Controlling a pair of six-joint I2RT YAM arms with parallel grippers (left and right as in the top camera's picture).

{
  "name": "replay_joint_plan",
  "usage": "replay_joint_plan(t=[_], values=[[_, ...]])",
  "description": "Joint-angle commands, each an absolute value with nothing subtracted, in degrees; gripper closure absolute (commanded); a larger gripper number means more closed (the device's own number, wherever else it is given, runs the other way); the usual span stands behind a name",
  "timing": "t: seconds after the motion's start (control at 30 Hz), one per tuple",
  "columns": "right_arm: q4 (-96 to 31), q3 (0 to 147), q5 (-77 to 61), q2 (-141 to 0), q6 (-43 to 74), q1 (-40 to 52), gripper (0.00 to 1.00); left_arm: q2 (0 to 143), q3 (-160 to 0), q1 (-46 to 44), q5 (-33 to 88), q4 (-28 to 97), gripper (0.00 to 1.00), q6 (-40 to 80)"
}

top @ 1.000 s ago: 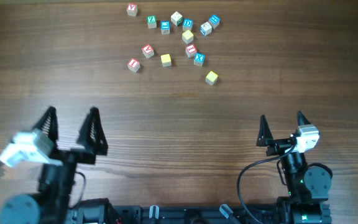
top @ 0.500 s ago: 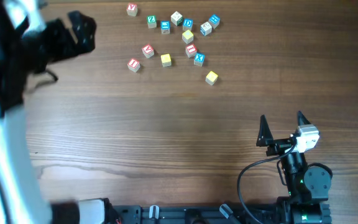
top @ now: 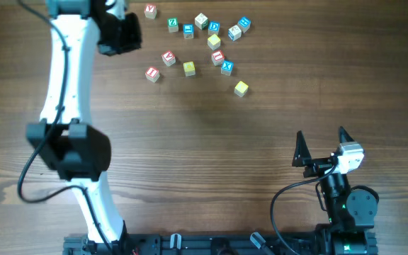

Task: Form a circle
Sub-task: 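Swing the left arm forward over the block cluster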

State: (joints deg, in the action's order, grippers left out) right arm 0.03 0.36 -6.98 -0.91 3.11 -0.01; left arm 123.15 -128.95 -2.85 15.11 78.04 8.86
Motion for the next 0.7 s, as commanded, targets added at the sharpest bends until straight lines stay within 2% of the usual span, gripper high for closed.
replay_joint_plan(t=[0.0,0.5,0.67], values=[[0.32,0.30,-5.98,-0.64,2.59,-0.25,0.00,127.70,-130.08,-7.42,15.16,78.06,0.96,9.52],[0.32,0.30,-5.98,-0.97,2.59,-0.25,0.00,140.64,-128.44,-31.09,15.07,76.73,0.96,10.35],[0.34,0.30,-5.98,-0.97,2.57,-0.25,0.00,143.92,-128.44,-36.62,10.04,72.75,0.96,14.20]])
